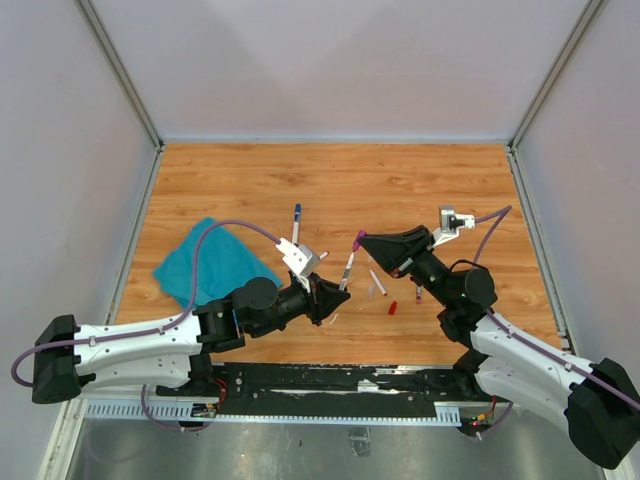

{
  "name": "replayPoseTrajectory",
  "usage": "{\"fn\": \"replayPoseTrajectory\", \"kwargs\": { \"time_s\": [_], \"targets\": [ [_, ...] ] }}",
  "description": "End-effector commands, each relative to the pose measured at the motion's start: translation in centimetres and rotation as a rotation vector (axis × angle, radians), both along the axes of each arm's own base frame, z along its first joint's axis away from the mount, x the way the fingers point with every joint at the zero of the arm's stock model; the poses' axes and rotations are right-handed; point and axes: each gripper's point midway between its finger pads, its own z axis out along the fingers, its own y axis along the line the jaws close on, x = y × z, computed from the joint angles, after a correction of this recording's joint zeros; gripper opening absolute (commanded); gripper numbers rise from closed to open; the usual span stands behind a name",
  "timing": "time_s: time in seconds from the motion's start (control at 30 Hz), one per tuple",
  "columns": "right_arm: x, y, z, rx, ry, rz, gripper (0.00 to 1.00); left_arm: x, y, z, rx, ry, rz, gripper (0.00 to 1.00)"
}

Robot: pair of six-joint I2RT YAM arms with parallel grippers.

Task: Insert the pens into the pen caps
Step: Insert the pen cap onto the pen.

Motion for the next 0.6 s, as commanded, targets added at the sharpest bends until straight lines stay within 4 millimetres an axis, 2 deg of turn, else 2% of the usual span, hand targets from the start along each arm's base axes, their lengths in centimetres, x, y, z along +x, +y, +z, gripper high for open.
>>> {"fn": "replayPoseTrajectory", "kwargs": {
  "time_s": [0.0, 0.57],
  "targets": [
    [-0.6, -0.3, 1.0, -0.004, -0.064, 0.009, 0.01, 0.2, -0.3, 1.7, -0.037, -0.029, 0.010, 0.01],
    [-1.0, 0.4, -2.1, -0.137, -0.027, 0.038, 0.01, 0.3, -0.3, 1.6, -0.034, -0.029, 0.013, 0.00]
  ]
}}
